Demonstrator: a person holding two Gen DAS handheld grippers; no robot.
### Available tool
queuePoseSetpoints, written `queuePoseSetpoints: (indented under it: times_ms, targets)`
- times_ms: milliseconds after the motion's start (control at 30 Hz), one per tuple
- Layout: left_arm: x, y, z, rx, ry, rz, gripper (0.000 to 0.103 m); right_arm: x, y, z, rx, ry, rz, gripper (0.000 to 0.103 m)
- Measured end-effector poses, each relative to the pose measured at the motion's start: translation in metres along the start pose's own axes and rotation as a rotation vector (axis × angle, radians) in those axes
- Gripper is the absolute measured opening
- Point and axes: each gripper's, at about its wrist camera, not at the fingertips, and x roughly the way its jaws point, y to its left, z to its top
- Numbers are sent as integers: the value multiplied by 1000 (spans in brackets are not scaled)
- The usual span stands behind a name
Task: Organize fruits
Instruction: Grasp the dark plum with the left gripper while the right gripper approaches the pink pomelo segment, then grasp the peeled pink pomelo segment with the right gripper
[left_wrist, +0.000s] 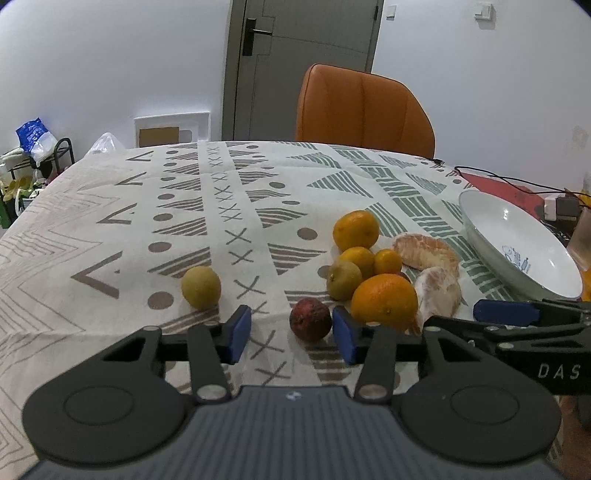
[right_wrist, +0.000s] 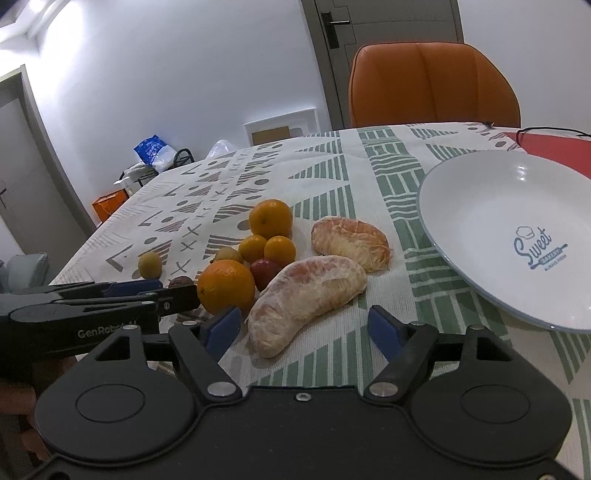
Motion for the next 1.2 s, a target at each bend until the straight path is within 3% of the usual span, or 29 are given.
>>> queuePoseSetpoints:
  times_ms: [67,133,200,467,700,1200]
  targets:
    - [2,-1,0,2,-4,-1,38,2,1,1,-1,-1,-3,76]
    - [3,-1,1,-2,-8,-5,25,3,2,2,-4,-2,-8,76]
    - [3,1,1,-12,-11,-8,23,4,2,3,-7,-2,-14,76]
    - [-3,5,-1,-24,-19,-24,23,7,3,4,-19,-11,-47,70]
    - [-6,8,-3,-39,-20,-44,23,-2,-3,3,7,1,-71,58]
    - [-19,15,-6,-58,-53,-74,23,-5,5,0,-10,10,-182,58]
